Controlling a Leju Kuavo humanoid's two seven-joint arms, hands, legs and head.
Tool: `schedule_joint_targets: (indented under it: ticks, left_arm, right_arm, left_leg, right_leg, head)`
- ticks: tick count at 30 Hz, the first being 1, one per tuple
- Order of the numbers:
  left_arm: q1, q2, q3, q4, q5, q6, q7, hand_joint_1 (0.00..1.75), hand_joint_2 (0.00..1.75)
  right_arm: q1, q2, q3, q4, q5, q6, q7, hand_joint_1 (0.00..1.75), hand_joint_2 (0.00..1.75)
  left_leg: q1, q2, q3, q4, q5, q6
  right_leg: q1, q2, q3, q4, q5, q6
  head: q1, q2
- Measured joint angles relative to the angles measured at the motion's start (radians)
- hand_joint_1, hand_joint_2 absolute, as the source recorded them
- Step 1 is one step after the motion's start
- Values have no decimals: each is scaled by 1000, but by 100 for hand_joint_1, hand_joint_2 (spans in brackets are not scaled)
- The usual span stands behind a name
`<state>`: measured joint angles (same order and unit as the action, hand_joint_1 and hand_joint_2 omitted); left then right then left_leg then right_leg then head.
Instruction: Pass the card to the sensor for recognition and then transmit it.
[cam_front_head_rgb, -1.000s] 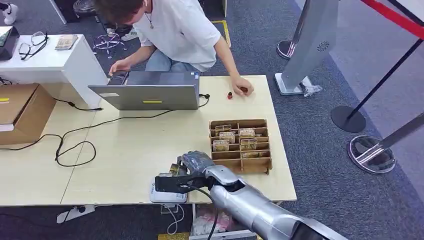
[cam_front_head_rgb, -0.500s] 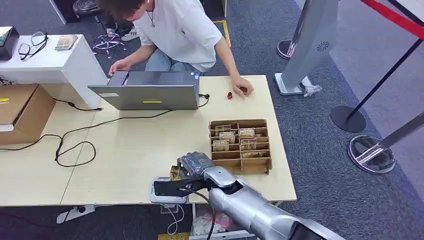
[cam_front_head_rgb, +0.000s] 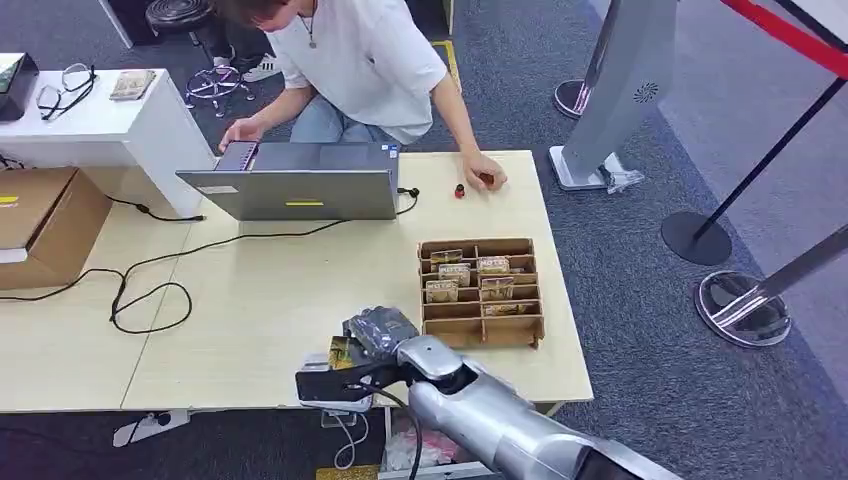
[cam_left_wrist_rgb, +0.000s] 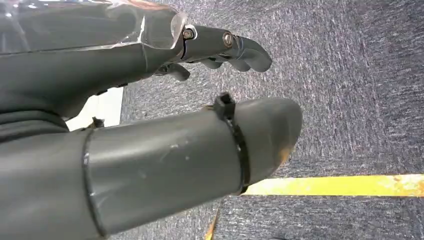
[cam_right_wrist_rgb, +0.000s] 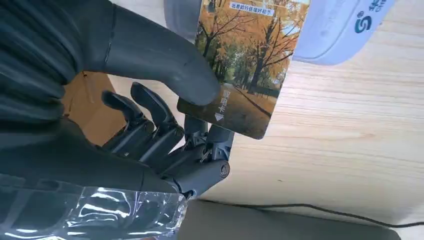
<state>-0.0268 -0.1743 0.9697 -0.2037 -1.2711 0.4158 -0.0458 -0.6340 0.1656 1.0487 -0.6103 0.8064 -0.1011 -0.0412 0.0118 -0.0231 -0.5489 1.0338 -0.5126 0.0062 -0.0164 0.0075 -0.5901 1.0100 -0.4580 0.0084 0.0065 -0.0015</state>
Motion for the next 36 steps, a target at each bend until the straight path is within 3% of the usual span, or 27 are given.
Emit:
schedule_joint_targets:
  ticks: [19,36]
  left_arm:
    - [0,-2,0,0,-3,0,0,0,0]
    - [1,-3,0,0,-8,-7,-5,0,0]
  right_arm:
    - [8,6,53,-5,170,-66,91,175,175]
    - [15,5,60,-5,182,-68,89,175,175]
  left_leg:
    - [0,0,0,0,0,0]
    - [0,0,0,0,0,0]
  right_leg:
    - [0,0,0,0,0,0]
    - [0,0,0,0,0,0]
  head:
    - [0,0]
    - [0,0]
